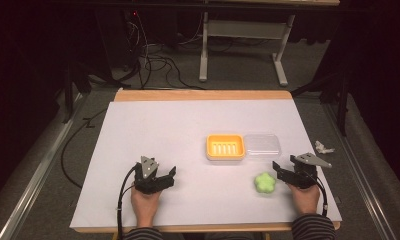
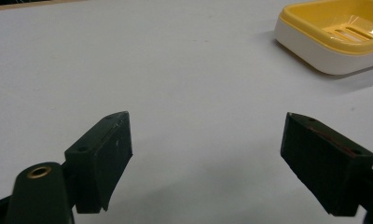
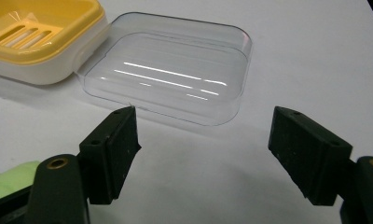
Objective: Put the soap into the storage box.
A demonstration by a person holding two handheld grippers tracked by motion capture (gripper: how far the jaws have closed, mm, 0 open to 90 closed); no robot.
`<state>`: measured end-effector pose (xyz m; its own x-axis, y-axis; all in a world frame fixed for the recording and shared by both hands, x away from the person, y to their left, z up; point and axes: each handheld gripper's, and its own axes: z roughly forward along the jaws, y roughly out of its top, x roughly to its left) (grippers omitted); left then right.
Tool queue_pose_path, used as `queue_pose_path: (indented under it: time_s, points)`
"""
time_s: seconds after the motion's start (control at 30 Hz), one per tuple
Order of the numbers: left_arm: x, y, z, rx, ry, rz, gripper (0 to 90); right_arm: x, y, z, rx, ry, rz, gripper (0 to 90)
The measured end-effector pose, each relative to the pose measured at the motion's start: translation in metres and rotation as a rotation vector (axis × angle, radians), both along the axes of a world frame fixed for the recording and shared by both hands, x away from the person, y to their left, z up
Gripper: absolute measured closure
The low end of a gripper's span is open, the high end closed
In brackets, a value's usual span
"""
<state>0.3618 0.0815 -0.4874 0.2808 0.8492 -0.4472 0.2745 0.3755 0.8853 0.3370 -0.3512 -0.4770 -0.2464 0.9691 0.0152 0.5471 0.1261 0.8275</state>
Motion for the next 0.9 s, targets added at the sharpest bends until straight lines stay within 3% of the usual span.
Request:
queue_pose_path:
  time_s: [0.3,0.57,0.9]
  points:
    - [-0.001,0.003,0.002,-0.037,-0.014,0.006,16.9,0.001,0.004,-0.001,-0.050,0.005,-0.017,22.6]
    - [-0.001,0.001,0.001,-0.018,-0.010,0.014,17.1,0.004,-0.007,0.000,0.050,0.029,-0.039,19.7]
    - [-0.002,0.001,0.001,-0.029,-0.012,0.007,17.0,-0.001,-0.007,0.006,0.036,0.043,0.001,19.0]
